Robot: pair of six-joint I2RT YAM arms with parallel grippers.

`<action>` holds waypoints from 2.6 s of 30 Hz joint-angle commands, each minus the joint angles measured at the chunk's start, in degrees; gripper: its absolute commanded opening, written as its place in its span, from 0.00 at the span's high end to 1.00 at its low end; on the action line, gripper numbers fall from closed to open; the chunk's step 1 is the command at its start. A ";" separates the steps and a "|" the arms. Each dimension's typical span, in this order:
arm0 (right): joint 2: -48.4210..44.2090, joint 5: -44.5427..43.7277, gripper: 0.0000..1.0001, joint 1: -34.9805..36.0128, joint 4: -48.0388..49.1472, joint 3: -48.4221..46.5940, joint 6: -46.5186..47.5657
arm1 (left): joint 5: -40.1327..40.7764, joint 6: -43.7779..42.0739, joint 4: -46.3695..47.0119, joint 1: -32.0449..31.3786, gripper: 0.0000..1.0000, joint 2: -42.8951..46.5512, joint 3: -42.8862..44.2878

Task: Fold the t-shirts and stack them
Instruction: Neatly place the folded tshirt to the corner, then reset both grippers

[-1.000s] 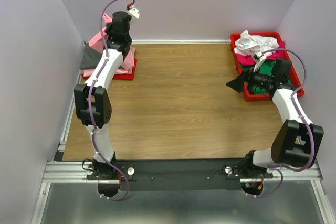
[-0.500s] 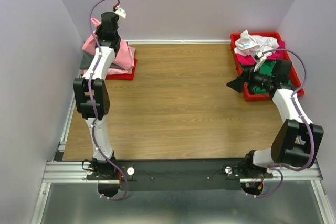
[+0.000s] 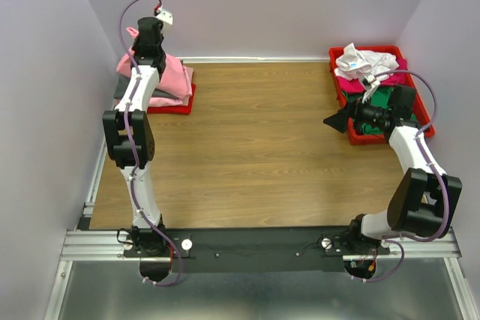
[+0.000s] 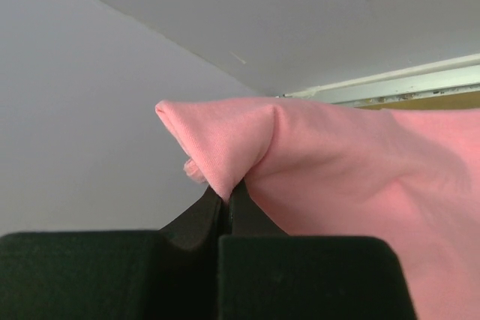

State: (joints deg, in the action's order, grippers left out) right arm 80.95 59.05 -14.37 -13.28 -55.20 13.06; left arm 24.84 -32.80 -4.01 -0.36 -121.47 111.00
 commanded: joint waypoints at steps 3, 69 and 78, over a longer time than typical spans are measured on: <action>0.70 1.16 0.00 -0.66 -0.34 0.62 -0.14 | -2.43 2.74 0.58 2.56 1.00 -0.08 1.41; -27.68 -49.81 0.00 -2.68 -2.19 3.61 -12.35 | -49.45 44.48 -0.56 8.54 0.15 86.31 -70.04; -29.18 -49.73 0.00 -2.68 -2.19 3.96 -14.64 | -49.63 45.45 -0.65 7.13 0.15 87.28 -70.04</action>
State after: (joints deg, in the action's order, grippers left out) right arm 52.23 10.57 -16.62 -15.94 -52.16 -0.21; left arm -23.33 11.92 -5.30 7.38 -35.14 41.30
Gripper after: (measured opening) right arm 0.998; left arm 0.850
